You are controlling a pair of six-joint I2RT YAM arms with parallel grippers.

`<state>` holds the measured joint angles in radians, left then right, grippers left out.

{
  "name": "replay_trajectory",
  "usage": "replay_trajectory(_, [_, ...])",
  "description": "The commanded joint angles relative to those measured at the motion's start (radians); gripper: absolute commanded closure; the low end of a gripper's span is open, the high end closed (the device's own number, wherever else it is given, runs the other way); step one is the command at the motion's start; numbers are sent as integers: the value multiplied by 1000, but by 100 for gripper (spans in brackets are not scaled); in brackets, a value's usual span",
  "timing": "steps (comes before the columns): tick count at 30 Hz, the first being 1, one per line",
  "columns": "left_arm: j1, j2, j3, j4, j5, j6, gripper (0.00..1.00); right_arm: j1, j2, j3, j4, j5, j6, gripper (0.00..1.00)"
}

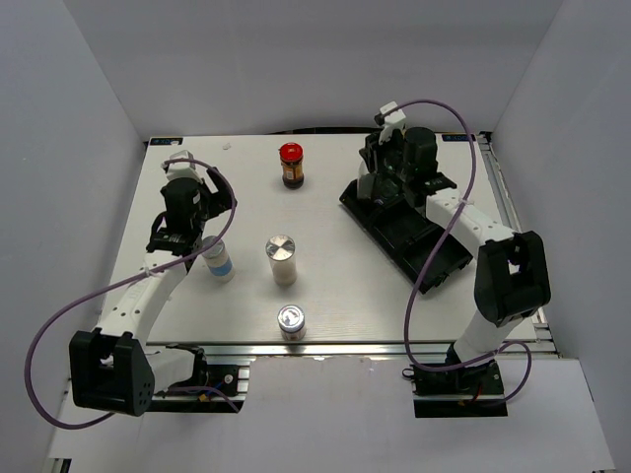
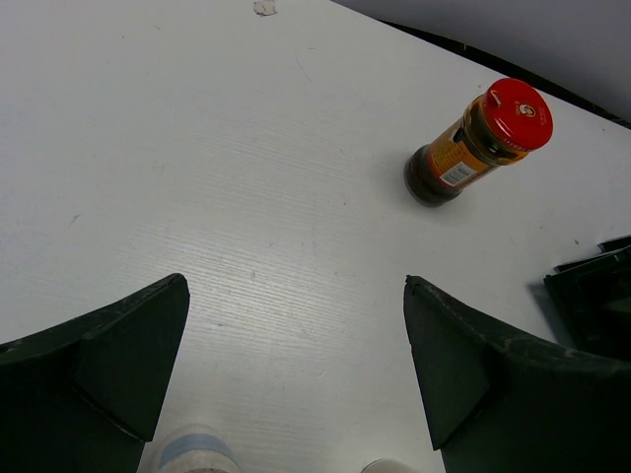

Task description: Organize the condiment bottles

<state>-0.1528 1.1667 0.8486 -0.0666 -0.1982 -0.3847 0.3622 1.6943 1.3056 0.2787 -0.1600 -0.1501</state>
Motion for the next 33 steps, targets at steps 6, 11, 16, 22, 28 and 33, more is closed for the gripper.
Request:
replay_trajectory(6, [-2,7,46,11,19,1,2,-2,-45,-65,258,114,98,81])
replay_trajectory(11, [-1,11,52,10,20,1,2,-3,-76,-97,270,114,113,46])
replay_trajectory(16, [-1,22,58,2,26,0,2,-2,-108,-120,269,138,127,32])
replay_trajectory(22, [-1,33,81,-7,51,4,2,-3,-143,-137,231,155,142,12])
replay_trajectory(28, [-1,53,107,-16,88,9,2,-2,-208,-146,134,241,214,11])
replay_trajectory(33, [-2,100,168,-32,134,27,2,-2,-289,-198,80,313,245,11])
